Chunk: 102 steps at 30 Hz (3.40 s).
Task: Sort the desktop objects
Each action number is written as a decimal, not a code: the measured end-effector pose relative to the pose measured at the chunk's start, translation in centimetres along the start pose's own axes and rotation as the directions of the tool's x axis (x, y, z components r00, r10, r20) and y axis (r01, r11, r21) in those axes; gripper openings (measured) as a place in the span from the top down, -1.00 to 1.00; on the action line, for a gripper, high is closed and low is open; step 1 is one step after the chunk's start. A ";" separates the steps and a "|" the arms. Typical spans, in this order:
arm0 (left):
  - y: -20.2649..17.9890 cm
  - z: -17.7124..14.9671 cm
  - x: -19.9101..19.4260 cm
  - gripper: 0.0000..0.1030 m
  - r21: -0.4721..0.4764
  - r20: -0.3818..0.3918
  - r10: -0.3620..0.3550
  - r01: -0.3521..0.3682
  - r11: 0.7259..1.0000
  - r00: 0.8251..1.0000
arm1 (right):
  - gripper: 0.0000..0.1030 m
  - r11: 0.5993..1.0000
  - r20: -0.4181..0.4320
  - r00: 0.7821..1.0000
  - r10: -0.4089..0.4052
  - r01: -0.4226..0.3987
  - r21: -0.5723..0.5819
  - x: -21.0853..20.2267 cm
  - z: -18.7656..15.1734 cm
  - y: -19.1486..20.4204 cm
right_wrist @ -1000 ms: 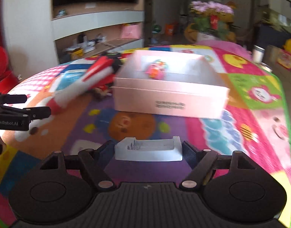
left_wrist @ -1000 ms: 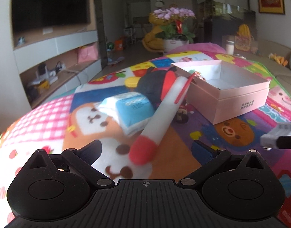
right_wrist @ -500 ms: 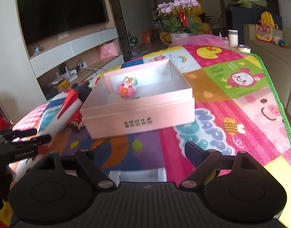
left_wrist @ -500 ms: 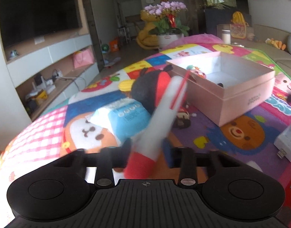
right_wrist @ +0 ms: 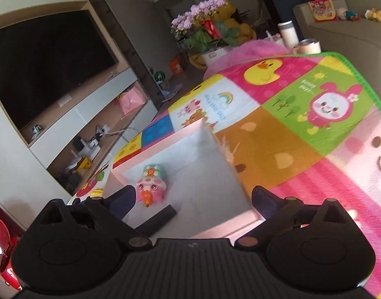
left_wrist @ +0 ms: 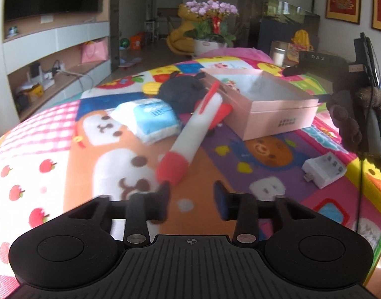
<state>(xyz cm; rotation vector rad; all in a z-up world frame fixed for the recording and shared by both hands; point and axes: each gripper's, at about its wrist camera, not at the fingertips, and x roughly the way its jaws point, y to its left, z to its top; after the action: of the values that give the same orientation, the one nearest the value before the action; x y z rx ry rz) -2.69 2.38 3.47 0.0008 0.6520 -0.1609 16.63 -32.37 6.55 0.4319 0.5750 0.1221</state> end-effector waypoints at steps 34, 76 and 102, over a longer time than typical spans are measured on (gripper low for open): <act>-2.4 -0.4 -1.6 0.33 0.077 -0.033 -0.025 0.027 0.997 0.999 | -1.00 0.975 -0.093 0.992 -0.084 0.063 -0.211 -11.1 -9.4 -0.4; -4.5 -1.0 1.7 -0.27 0.039 -0.089 -0.079 0.083 0.996 0.993 | -0.76 0.884 -0.181 0.974 -0.133 0.034 -0.466 -9.7 -13.7 5.7; -7.2 6.1 -4.7 0.37 0.132 0.129 -0.110 0.093 0.987 0.986 | -0.76 0.887 0.061 0.997 0.036 -0.004 -0.461 -20.1 -8.0 6.6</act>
<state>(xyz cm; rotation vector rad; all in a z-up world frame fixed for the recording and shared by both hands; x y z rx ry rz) -3.75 -4.32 11.52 0.0769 0.5050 -0.2976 -4.49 -28.18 13.38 -0.0236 0.4547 0.2572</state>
